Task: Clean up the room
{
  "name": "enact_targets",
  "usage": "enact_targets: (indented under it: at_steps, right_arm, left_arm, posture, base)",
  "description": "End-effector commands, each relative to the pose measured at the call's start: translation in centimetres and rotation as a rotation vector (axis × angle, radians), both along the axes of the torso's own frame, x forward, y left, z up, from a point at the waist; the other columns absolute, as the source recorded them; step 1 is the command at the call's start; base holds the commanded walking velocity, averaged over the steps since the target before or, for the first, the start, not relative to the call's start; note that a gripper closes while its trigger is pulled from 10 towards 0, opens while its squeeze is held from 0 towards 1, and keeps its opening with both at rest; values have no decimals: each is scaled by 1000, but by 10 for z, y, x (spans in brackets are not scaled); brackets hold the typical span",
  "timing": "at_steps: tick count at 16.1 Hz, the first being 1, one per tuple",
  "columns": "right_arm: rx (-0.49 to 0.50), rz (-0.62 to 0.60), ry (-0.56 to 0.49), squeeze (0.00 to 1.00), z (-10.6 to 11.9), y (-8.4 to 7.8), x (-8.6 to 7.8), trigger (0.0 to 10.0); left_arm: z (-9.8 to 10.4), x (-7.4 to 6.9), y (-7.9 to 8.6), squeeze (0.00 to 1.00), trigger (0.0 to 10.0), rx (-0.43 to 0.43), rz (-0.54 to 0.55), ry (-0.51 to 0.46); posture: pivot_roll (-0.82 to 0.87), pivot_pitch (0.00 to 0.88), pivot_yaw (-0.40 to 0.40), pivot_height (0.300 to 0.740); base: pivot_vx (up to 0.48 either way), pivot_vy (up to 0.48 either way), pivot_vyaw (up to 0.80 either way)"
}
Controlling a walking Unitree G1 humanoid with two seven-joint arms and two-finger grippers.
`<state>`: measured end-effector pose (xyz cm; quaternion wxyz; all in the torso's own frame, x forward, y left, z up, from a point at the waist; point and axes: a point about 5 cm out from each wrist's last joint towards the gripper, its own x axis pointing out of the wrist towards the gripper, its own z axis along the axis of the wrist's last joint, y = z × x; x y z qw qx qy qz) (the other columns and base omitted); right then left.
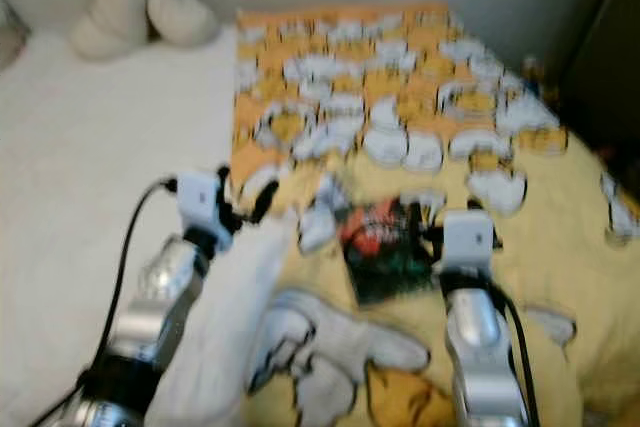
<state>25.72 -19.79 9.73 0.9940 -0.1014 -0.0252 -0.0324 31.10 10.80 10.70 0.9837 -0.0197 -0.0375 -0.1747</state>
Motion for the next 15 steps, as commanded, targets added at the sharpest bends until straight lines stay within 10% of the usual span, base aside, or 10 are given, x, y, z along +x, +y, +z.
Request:
enact_targets:
  at_steps: [1,15]
  right_arm:
    - [2,31,12,0,-1,9,2,10000]
    - [10,42,0,0,-1,11,0,10000]
  left_arm:
    - [-1,0,12,0,10000,21,31,-2]
    - [-9,-1,9,0,10000,28,-6,57]
  posture:
    - [-121,0,78,740]
    - [-119,0,78,736]
  base:
    - [0,0,-525]
    - [0,0,-413]
